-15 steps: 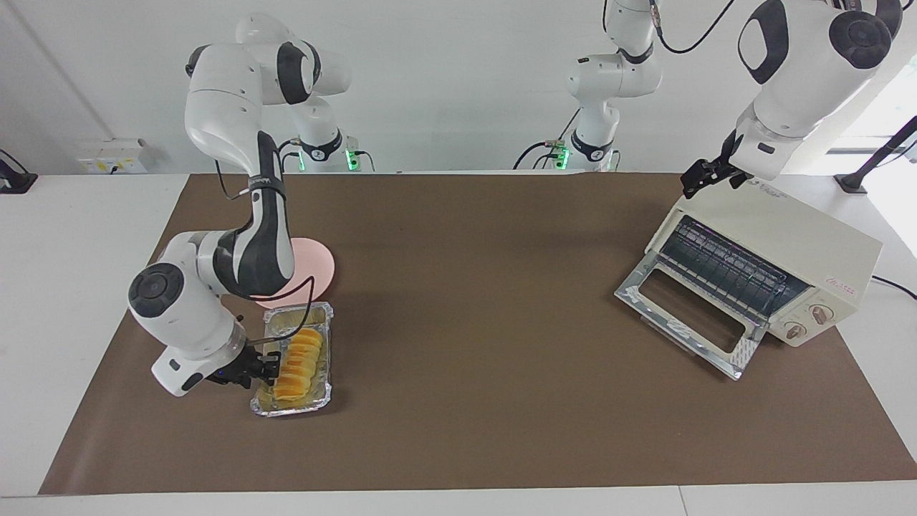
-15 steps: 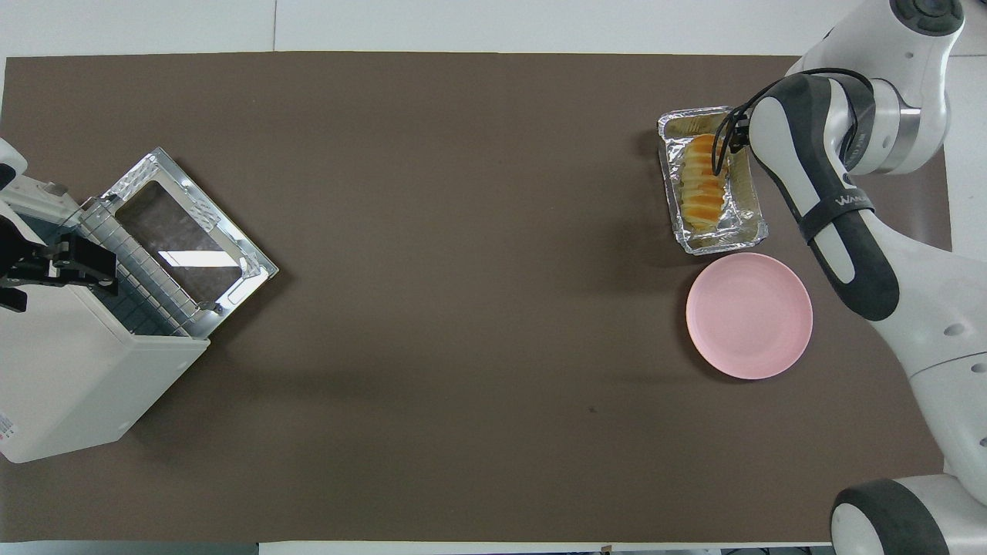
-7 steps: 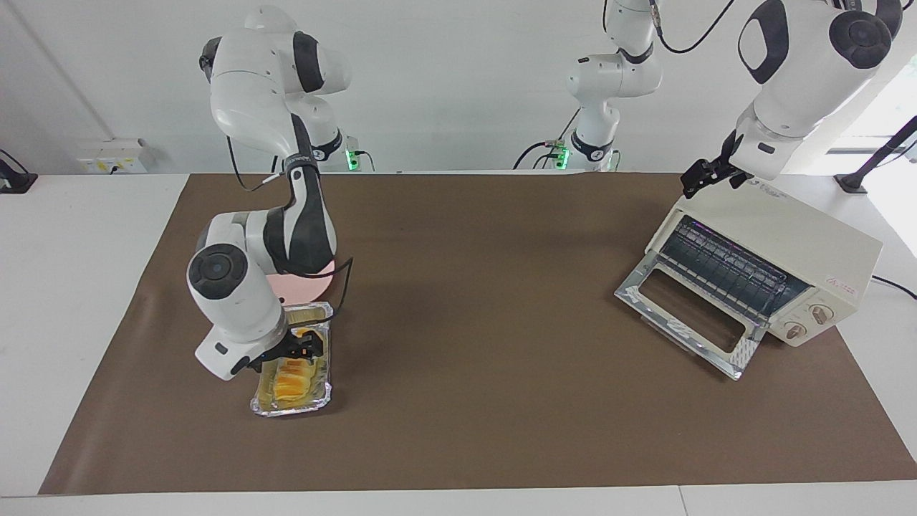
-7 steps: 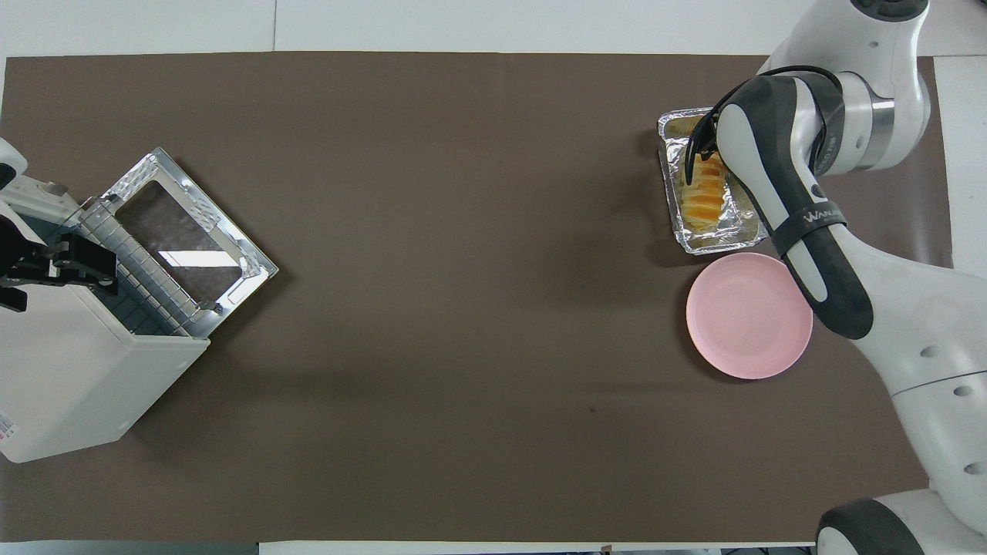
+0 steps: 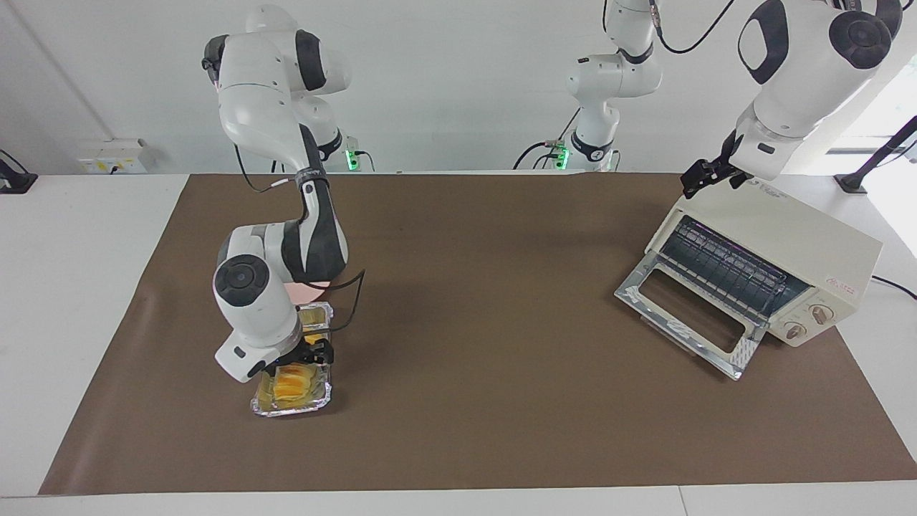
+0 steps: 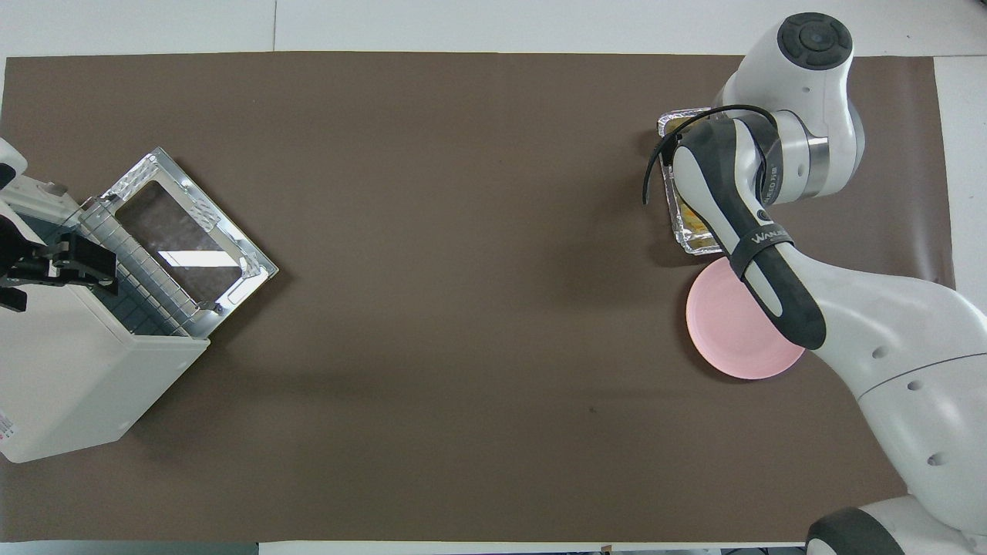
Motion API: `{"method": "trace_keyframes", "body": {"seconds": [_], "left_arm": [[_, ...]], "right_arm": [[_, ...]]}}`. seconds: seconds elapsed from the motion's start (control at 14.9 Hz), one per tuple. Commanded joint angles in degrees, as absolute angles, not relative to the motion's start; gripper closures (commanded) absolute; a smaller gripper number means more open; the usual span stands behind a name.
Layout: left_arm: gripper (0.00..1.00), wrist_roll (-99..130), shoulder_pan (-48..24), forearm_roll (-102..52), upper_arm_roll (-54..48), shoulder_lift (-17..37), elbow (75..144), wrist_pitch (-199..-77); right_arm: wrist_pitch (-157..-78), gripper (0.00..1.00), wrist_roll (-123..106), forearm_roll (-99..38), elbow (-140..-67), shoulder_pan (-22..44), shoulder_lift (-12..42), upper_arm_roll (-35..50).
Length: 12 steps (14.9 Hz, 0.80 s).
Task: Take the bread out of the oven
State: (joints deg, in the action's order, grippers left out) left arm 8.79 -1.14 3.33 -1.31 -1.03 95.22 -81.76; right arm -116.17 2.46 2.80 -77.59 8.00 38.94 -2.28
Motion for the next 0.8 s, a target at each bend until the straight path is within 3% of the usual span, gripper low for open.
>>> {"method": "trace_keyframes", "body": {"seconds": [0.0, 0.27, 0.4, 0.6, 0.74], "left_arm": [[0.00, 8.6, -0.4, 2.5, -1.6, -2.0, 95.4, -81.2], [0.00, 8.6, -0.4, 2.5, -1.6, -2.0, 95.4, -81.2], [0.00, 8.6, -0.4, 2.5, -1.6, -2.0, 95.4, -81.2], [0.00, 8.7, -0.4, 2.5, -1.6, -2.0, 95.4, -81.2], [0.00, 8.7, -0.4, 2.5, -1.6, -2.0, 95.4, -81.3]], "right_arm": [[-118.7, 0.02, 4.7, 3.7, -82.4, 8.0, 35.9, -2.1], [-121.0, 0.16, 5.3, 3.0, -84.8, 7.6, 35.2, -2.0], [-122.2, 0.39, 6.1, 2.8, -86.0, 7.6, 34.6, -2.0], [-122.5, 1.00, 6.3, 2.7, -86.0, 7.5, 34.5, -1.9], [-122.6, 1.00, 6.1, 2.8, -85.8, 7.3, 34.6, -2.0]]}}
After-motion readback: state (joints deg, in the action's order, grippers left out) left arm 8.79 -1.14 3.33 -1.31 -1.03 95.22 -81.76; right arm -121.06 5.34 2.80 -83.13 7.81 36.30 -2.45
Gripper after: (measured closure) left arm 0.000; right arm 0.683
